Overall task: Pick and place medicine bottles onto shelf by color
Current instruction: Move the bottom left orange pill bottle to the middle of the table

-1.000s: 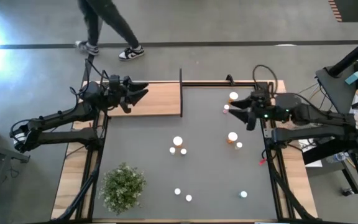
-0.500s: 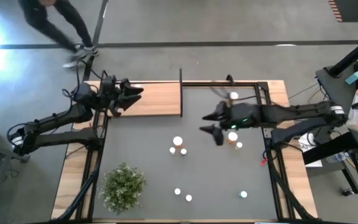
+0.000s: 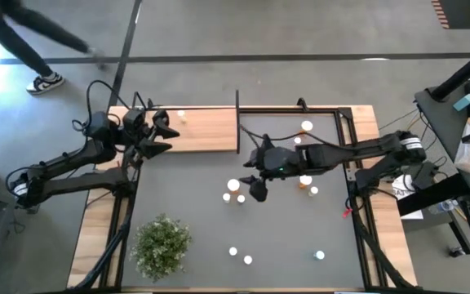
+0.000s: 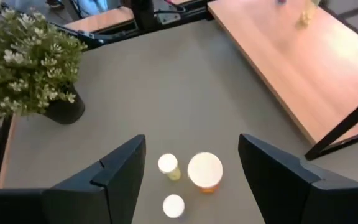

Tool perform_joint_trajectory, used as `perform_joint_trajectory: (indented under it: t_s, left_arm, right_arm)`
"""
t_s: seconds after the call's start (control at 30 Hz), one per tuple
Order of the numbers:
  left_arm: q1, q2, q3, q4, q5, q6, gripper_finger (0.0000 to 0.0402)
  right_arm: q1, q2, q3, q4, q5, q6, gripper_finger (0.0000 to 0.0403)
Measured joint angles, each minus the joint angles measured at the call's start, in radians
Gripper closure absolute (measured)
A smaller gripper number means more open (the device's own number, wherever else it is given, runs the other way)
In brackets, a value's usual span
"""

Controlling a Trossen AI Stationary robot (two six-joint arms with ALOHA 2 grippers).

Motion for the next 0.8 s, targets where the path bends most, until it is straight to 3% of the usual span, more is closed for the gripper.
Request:
perform_joint_trajectory:
  t_s: [0.2,0.53,0.8]
  left_arm:
    - [0.000,-0.033,-0.001,0.000,0.020,-0.006,0.0209]
    - [0.000,-0.128,-0.004,-0.001,0.026,-0.010,0.0209]
    - [0.000,-0.198,-0.004,0.007,0.025,-0.009,0.0209]
  right_arm:
    - [0.000,0.107,0.115,-0.167,-0.001,0.025,0.0156]
    - [-0.001,0.274,0.246,-0.235,-0.050,0.061,0.0154]
    - [-0.003,0.363,0.330,-0.353,-0.080,-0.004,0.0118]
